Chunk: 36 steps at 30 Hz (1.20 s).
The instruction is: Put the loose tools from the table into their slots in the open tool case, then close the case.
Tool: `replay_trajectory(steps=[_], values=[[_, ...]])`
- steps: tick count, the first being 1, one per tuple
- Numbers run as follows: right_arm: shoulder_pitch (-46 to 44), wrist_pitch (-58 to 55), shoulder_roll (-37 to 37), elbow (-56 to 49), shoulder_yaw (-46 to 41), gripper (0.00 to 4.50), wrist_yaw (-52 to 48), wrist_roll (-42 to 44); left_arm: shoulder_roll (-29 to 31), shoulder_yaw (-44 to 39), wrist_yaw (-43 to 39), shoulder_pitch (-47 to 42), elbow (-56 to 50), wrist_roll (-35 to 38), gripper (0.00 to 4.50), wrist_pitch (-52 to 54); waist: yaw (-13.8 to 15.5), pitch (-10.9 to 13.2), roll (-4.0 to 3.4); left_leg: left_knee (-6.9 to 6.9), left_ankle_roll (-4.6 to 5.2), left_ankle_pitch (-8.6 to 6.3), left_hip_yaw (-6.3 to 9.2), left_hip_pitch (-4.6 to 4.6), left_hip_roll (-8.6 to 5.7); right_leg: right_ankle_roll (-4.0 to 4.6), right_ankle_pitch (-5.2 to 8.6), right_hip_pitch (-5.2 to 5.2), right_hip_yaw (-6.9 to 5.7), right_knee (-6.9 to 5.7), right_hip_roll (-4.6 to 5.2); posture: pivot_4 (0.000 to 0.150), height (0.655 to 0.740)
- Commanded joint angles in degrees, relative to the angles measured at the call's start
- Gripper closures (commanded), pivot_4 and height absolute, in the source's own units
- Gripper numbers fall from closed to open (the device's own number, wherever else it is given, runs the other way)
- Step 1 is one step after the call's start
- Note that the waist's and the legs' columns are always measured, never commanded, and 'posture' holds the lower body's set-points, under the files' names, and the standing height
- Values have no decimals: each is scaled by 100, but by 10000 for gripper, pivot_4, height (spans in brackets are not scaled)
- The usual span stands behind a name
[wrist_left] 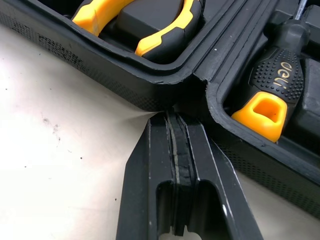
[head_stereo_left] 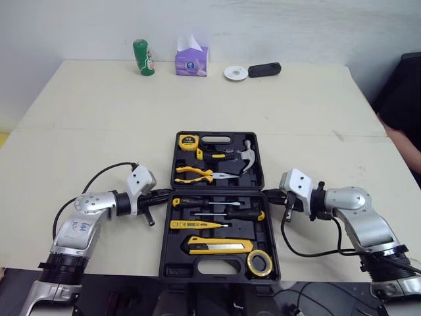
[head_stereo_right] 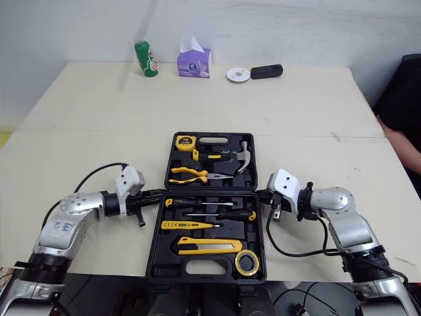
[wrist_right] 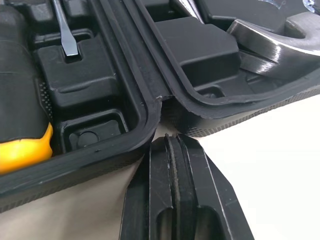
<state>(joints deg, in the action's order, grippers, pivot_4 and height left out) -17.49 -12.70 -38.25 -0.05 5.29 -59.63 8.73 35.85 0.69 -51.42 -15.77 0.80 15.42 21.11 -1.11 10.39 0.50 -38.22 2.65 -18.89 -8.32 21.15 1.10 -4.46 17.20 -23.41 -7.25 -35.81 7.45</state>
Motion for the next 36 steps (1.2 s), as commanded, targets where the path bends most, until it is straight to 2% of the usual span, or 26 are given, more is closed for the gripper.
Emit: replay_trajectory(steps=[1, 7, 11, 13, 15, 16, 18, 19, 20, 22, 23, 24, 25, 30, 36], values=[[98, -48, 102, -191, 206, 45000, -61, 70, -59, 122, -11, -158, 77, -87, 44531, -76, 6, 0, 0, 0, 0, 0, 0, 0, 0, 0, 0, 0, 0, 0, 0, 1500, 7400], [230, 0, -175, -116, 7, 45000, 31, -65, 106, -133, 100, -214, 408, -199, 44531, -214, 41, 0, 0, 0, -2, 1, 0, -2, 0, 0, 0, -1, 1, -2, 0, 1500, 7400], [656, 269, -466, -13, -425, 45000, 133, -9, 586, -495, -208, 50, 717, -64, 44531, -243, 80, -1, 2, 1, -2, 1, 0, -2, 0, 0, 0, -1, 0, -1, 0, 1500, 7400], [869, 244, -441, -41, -901, 45000, 268, 320, 814, -771, -201, 212, 794, -6, 38403, -261, 80, -2, 3, 2, -2, 0, -1, -4, 0, 0, 0, 0, 1, 1, 0, 1500, 7400], [1078, 114, -502, -147, -1308, 38632, 242, 664, 913, -1076, -76, 223, 915, 117, 31979, -221, 88, -2, 3, 3, -2, -1, -1, -4, 0, 0, 0, 0, 2, 3, 3, 1500, 7400], [1174, 78, -552, -176, -1463, 36863, 270, 714, 927, -1218, -36, 220, 977, 161, 28111, -282, 94, -1, 2, 3, -1, -1, -1, -4, 0, 0, 0, 0, 2, 3, 4, 1500, 7400], [1418, 36, -672, -227, -1737, 28199, 280, 774, 901, -1530, 78, 211, 1104, 244, 20367, -435, 112, -1, 3, 3, 0, -2, 1, 1, -1, 0, 0, -3, 2, 2, 6, 1500, 7400], [1578, -88, -726, -300, -1922, 20977, 316, 858, 878, -1739, 113, 223, 1123, 345, 13563, -508, 111, -1, 3, 3, 0, -5, 1, 1, -2, 0, 0, -4, 2, 3, 7, 1500, 7400], [1739, -258, -761, -397, -2115, 17553, 351, 973, 873, -1943, 98, 253, 1107, 498, 10705, -471, 115, -1, 3, 4, 0, -5, 2, 3, -2, 0, 0, -5, 1, 3, 8, 1500, 7400], [1930, -385, -730, -554, -2453, 7436, 569, 1069, 931, -2205, 85, 373, 963, 669, 1660, -322, 109, -1, 3, 10, -4, -8, 4, 7, -1, 0, 0, -7, -1, 9, 7, 1500, 7400], [1959, -267, -694, -604, -2551, 2783, 807, 921, 937, -2338, 192, 392, 886, 768, 0, -97, 107, -1, 3, 12, -4, -8, 4, 6, -1, 0, 0, -7, -1, 11, 7, 1500, 7400], [1966, -119, -704, -662, -2577, 576, 1202, 542, 929, -2437, 269, 389, 808, 861, 0, 60, 83, 0, 1, 12, -4, -8, 4, 6, -2, 0, 0, -7, 0, 11, 7, 1500, 7400], [2020, -254, -829, -778, -2500, 576, 1436, 227, 921, -2524, 346, 393, 689, 938, 0, 196, 70, 0, 1, 11, -3, -7, -2, 5, -2, -1, 0, -7, 3, 10, 7, 1500, 7400], [1602, -1022, -659, -1315, -2375, 576, 1544, 761, 1073, -2325, 996, 216, 41, 958, 0, 1595, 67, 0, 1, 14, -27, -12, -4, -1, 0, -2, -1, -9, 5, 2, 4, 1500, 7400], [130, -3841, -447, -1473, -1975, 576, 2072, 1684, 1108, -1673, 1136, -1055, -354, 1505, 0, 3409, 108, 3, 9, 5, -11, -2, 3, 9, -2, -1, -1, -14, 4, -3, 5, 1500, 7400]])
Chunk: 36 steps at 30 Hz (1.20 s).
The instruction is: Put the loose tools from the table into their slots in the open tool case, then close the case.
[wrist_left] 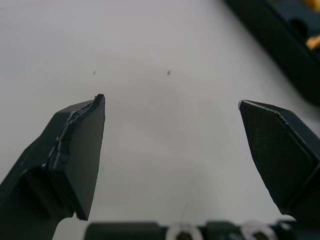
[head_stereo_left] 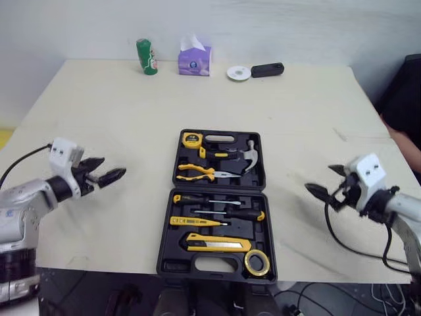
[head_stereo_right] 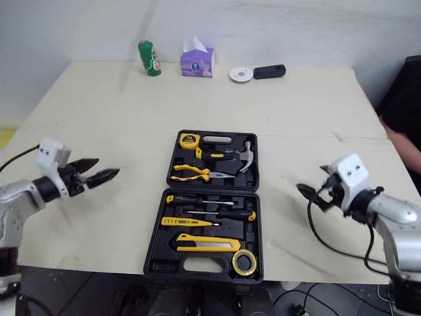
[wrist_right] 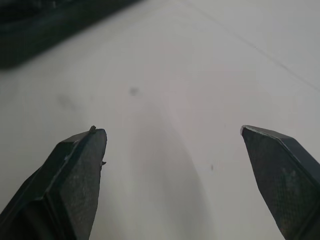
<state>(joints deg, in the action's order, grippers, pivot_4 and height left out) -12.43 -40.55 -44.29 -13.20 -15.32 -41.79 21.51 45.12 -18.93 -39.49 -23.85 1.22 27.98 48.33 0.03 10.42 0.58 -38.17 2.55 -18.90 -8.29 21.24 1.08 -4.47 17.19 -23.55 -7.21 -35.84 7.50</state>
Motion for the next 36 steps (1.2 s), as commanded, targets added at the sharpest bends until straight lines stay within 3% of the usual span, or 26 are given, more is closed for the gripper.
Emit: replay_trajectory(steps=[1, 5, 9, 17, 36], values=[[-588, -1421, 279, -148, 77, 576, 413, 574, 246, 421, -139, -296, -481, 289, 0, 876, -13, -2, 2, 4, 1, -1, 1, 0, -1, 0, 0, 0, 0, -2, -1, 1500, 7400], [-1703, -3787, 445, -72, 320, 576, 468, 1379, -81, 700, 393, -1030, -517, 420, 0, 1991, -34, 0, -3, 4, 10, 4, -7, 16, -3, 0, 0, -10, 1, -10, -10, 1500, 7400], [-2571, -5056, 695, 243, 383, 576, 825, 1465, -398, 873, 740, -1535, -562, 437, 0, 2746, -25, 1, -1, -4, 18, 9, -5, 29, -4, -1, -1, -16, -4, -12, -11, 1500, 7400], [-3277, -5195, 448, 862, 1157, 576, 1519, 2059, -755, 1092, 1106, -1878, -548, 385, 0, 3608, -30, 1, -1, 0, 21, 16, -6, 30, -15, -14, -8, -16, 0, -9, -7, 1500, 7400], [-3440, -5195, 942, 1314, 1105, 576, 2898, 2323, -1097, 1286, 1529, -2104, -80, 25, 0, 3565, -30, 1, -1, -1, 13, 21, -10, 31, -15, -16, -9, -18, 2, -9, -9, 1500, 7400]])
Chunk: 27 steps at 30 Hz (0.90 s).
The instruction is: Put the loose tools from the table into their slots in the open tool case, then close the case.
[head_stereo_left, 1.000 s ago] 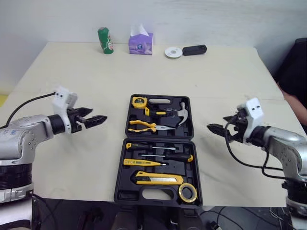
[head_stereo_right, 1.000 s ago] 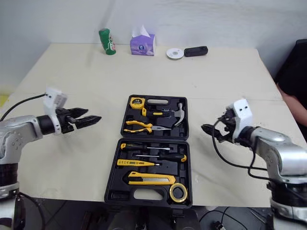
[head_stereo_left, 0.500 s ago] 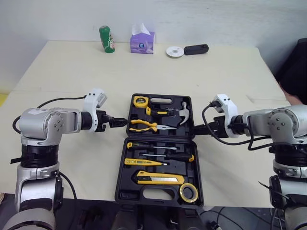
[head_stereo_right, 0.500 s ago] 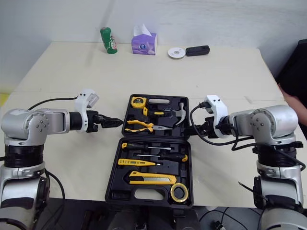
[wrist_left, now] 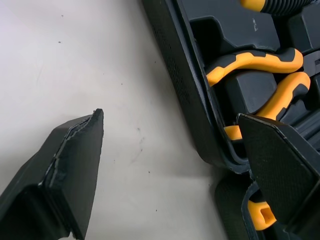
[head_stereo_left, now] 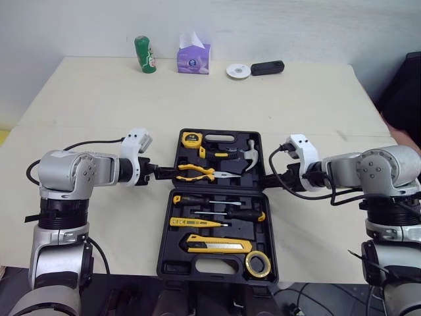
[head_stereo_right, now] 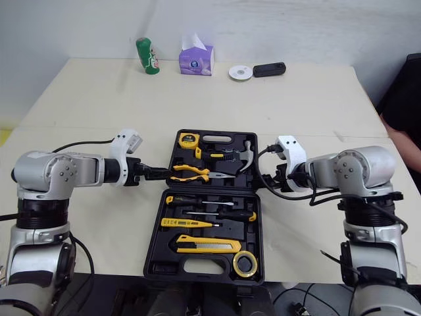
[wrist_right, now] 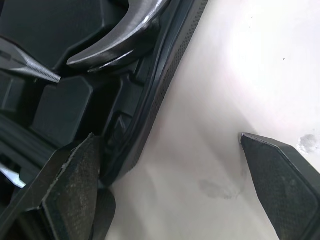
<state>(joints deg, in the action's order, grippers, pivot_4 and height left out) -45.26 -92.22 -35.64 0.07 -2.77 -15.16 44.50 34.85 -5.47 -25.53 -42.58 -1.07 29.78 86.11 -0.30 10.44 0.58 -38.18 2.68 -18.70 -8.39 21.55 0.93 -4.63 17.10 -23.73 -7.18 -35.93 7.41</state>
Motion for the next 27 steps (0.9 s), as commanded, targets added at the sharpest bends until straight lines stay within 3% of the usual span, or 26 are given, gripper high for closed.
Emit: replay_trajectory(steps=[1, 27], values=[[-166, -28, 103, 5, -170, 576, 294, 30, -141, -106, 171, -267, 201, -173, 0, -224, 3, 0, 0, -1, -1, 1, 0, 0, 0, 0, 0, 0, 0, 0, 0, 1500, 7400], [-235, -28, 379, 164, -237, 576, 1276, 353, -310, 334, 369, -394, 265, -499, 0, -259, -12, 0, 0, 0, -1, 2, 0, -1, 0, 0, 0, 1, 1, -1, 1, 1500, 7400]])
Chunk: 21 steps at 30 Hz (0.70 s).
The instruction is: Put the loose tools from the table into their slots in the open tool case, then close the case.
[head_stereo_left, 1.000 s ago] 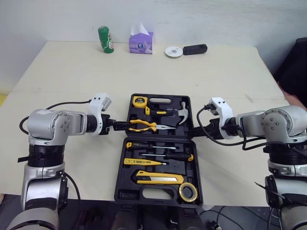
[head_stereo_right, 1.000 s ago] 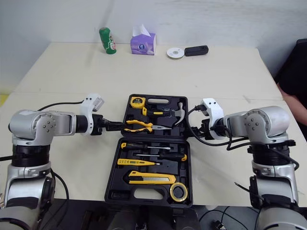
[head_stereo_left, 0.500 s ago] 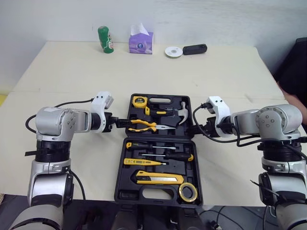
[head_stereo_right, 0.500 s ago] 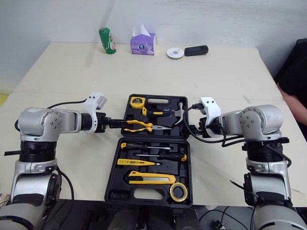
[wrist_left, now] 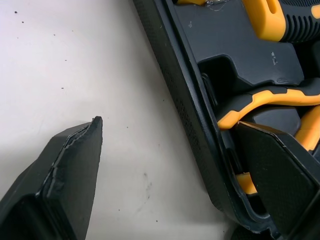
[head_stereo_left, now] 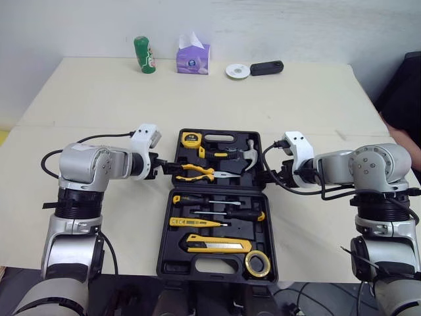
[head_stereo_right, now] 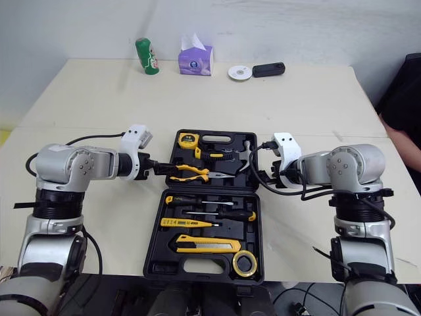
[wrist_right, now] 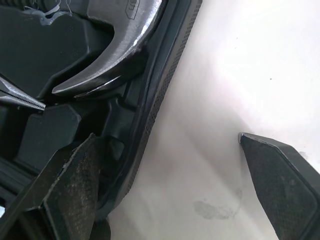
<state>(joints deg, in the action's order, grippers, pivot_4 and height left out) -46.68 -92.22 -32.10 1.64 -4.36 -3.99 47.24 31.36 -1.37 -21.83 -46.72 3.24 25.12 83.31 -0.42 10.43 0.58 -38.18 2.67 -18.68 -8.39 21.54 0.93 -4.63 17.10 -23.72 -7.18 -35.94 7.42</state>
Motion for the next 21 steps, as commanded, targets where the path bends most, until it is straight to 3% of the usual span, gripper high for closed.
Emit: replay_trajectory(steps=[1, 5, 7, 8, 14, 16, 21], values=[[-97, -28, 45, 20, -74, 576, 195, 94, 32, -82, 8, 25, -171, -35, 0, 29, 0, 0, 0, 0, 0, 0, 0, 0, 0, 0, 0, 0, 0, 0, 0, 1500, 7400], [-64, -28, 129, 66, -62, 576, 336, 144, -26, -90, 25, 30, -171, -28, 0, 49, -6, 0, 0, 0, 0, 0, 0, 0, 0, 0, 0, 0, 0, 0, 0, 1500, 7400], [-37, -28, 160, 79, -60, 5642, 414, 173, -51, -73, 22, 52, -189, -15, 5291, 61, -9, 0, 0, 0, 0, 0, 0, 0, 0, 0, 0, 0, 0, 0, 0, 1500, 7400], [-28, -28, 159, 84, -54, 8744, 436, 205, -82, -74, 31, 63, -188, -13, 8382, 74, -9, 0, 0, 0, 0, 0, 0, 0, 0, 0, 0, 0, 0, 0, 0, 1500, 7400], [-33, -28, 233, 152, -130, 36869, 672, 456, -282, -58, 75, 86, -206, -21, 35363, 118, -2, -5, 5, -1, 0, 0, 0, -6, 0, -1, 0, 6, 1, -1, 1, 1500, 7400], [-33, -28, 317, 172, -218, 44945, 819, 531, -385, -116, 96, 55, -196, -9, 41398, 145, -2, -12, 16, -1, -1, 1, 1, -18, 0, -1, 0, 17, 1, -2, 2, 1500, 7400], [-20, -28, 554, 84, -513, 45000, 1185, 549, -581, -303, 225, 22, -240, -14, 42441, 141, -2, -13, 19, -1, -2, 3, 2, -23, 0, -2, -1, 21, 5, -3, 6, 1500, 7400]])
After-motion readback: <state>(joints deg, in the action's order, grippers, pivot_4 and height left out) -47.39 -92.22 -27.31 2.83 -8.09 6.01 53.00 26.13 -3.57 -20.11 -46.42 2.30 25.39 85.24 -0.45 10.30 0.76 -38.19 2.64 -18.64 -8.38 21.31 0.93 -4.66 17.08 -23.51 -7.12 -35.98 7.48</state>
